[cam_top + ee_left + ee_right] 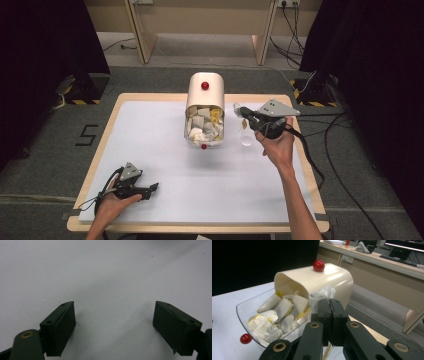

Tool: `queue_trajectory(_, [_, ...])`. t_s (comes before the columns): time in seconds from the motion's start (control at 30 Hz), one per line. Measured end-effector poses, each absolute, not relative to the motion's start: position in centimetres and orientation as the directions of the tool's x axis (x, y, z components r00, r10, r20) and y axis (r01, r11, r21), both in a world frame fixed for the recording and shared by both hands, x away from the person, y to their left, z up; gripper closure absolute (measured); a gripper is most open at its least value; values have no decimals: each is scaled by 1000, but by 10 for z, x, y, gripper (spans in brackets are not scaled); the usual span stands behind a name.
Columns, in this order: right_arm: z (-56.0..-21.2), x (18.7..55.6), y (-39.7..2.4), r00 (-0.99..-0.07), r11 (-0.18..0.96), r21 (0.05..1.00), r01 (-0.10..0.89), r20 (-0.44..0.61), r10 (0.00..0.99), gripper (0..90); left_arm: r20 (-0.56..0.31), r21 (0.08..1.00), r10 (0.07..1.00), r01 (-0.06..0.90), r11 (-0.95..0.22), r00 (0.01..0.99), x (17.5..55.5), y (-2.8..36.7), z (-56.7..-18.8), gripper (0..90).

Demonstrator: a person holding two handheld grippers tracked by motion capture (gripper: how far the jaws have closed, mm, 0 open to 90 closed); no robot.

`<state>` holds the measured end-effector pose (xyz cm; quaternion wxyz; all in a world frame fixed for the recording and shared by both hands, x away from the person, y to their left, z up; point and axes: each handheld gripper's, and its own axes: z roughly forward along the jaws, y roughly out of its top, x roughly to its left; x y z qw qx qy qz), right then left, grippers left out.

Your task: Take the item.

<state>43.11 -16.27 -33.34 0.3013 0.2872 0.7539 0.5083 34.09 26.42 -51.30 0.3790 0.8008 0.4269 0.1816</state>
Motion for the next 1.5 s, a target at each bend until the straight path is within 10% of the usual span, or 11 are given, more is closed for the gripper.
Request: queue_trajectory(1.5, [-381, 487, -191, -584, 291, 916, 275, -82, 808, 878, -37, 763, 822, 547, -345, 569, 341, 264, -513, 178])
